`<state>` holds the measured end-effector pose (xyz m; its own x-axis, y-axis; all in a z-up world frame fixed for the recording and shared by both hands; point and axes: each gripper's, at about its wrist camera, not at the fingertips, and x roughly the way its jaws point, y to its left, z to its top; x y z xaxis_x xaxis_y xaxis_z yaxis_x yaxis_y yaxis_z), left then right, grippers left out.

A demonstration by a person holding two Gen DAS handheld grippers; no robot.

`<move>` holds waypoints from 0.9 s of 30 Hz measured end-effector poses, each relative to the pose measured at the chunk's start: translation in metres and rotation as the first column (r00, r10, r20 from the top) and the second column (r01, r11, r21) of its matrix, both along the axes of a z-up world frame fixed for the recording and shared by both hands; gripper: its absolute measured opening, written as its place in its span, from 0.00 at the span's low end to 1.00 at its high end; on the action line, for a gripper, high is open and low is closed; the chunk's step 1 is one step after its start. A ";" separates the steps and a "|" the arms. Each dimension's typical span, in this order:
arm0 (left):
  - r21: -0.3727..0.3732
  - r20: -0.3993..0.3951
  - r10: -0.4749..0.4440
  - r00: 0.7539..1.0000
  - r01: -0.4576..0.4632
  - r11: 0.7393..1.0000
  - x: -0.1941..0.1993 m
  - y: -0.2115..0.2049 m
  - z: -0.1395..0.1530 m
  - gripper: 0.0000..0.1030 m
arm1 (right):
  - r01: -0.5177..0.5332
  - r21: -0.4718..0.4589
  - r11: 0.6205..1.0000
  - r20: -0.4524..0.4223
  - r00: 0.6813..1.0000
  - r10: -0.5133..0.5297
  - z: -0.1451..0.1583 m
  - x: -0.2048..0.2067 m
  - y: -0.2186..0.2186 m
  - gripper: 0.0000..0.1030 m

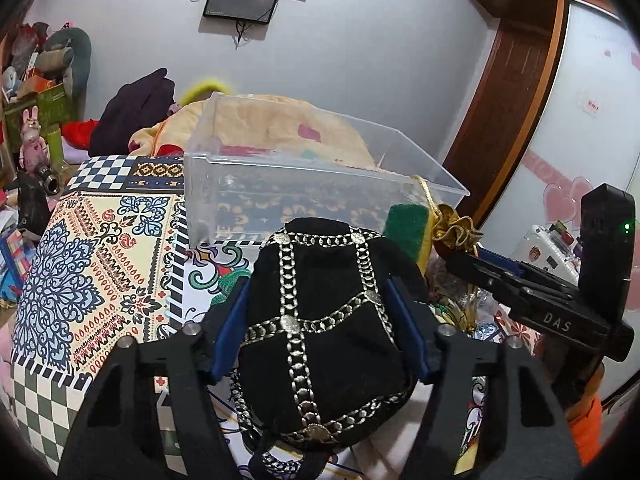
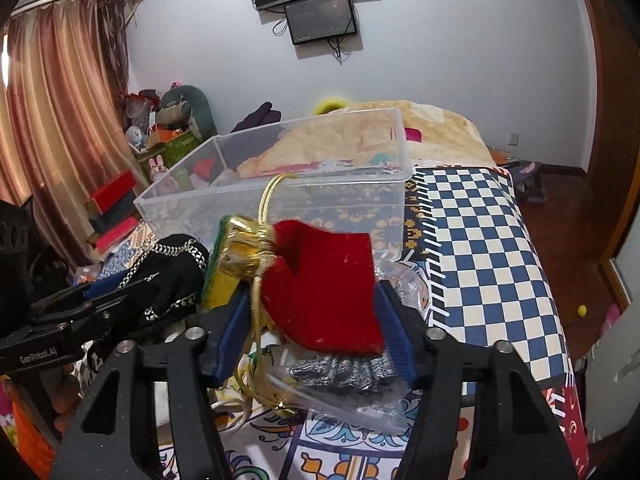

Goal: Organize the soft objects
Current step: 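Grasp the red velvet pouch with the right tool while the left tool grasps the black knit hat, then lower the red pouch and black hat into the clear box and release both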

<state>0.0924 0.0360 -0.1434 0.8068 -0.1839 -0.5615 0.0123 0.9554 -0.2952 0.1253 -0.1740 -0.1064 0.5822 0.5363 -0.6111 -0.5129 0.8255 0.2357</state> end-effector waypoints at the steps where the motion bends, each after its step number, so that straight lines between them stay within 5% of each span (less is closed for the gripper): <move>1: -0.007 0.001 -0.003 1.000 0.003 1.000 0.000 0.001 0.000 0.58 | -0.002 0.005 1.000 0.000 1.000 0.002 0.001 0.000 -0.001 0.42; 3: -0.014 0.004 -0.004 1.000 0.004 1.000 -0.002 0.002 0.002 0.53 | -0.015 0.013 1.000 -0.009 1.000 0.015 0.003 0.001 -0.001 0.27; 6: -0.020 0.010 -0.005 1.000 0.006 1.000 -0.004 0.004 0.004 0.46 | -0.026 0.021 0.999 -0.005 1.000 0.026 0.004 -0.001 -0.002 0.19; 19: -0.022 0.040 0.022 0.999 -0.021 1.000 -0.015 0.007 0.015 0.15 | -0.023 0.045 0.999 0.075 0.997 0.020 0.027 -0.015 -0.002 0.13; 27: -0.015 0.094 0.038 0.995 -0.036 0.999 -0.025 0.008 0.037 0.11 | -0.018 0.067 0.998 0.129 0.992 0.010 0.043 -0.021 -0.006 0.12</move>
<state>0.0679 0.0444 -0.1059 0.8622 -0.1597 -0.4807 0.0053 0.9518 -0.3067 0.1046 -0.1803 -0.0634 0.6456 0.5826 -0.4938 -0.5539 0.8023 0.2224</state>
